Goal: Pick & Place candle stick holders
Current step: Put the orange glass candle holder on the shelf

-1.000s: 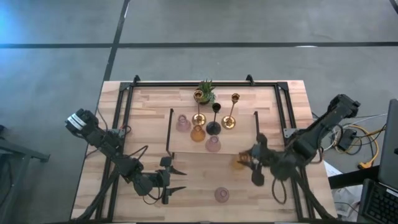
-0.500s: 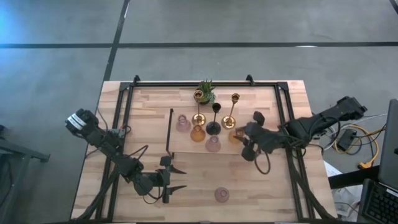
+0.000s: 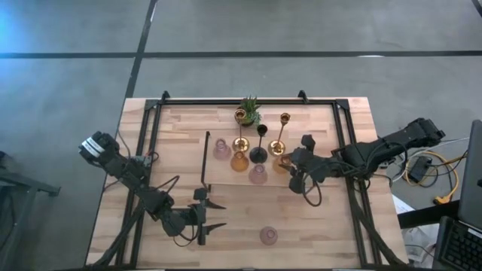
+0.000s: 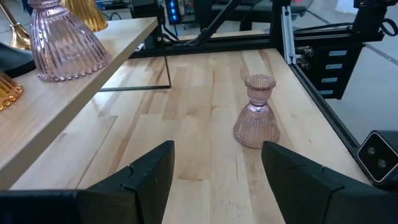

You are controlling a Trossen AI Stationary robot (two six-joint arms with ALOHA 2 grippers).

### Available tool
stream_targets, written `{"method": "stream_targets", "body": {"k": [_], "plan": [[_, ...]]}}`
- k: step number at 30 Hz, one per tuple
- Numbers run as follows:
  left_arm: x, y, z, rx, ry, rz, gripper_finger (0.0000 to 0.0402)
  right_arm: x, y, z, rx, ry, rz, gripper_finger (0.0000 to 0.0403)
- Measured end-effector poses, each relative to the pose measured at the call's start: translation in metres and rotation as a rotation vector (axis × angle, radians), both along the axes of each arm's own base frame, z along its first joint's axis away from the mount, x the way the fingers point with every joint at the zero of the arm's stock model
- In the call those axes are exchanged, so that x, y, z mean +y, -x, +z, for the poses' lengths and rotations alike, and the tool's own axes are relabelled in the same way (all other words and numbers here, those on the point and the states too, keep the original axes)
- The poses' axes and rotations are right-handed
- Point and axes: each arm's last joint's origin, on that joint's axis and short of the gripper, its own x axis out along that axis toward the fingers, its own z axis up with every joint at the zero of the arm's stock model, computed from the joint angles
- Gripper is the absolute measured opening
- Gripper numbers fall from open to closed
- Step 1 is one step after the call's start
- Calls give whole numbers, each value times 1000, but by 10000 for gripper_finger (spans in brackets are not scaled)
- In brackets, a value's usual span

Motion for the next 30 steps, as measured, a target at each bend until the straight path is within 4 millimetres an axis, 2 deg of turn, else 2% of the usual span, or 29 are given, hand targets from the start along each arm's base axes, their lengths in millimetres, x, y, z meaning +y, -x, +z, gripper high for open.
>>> {"method": "stream_targets", "body": {"k": [9, 30], "plan": [[1, -1, 1, -1, -13, 0, 245, -4, -6, -4, 14, 23, 9, 126], [1, -1, 1, -2, -13, 0, 245, -16, -15, -6, 15, -50, 20, 126]]}}
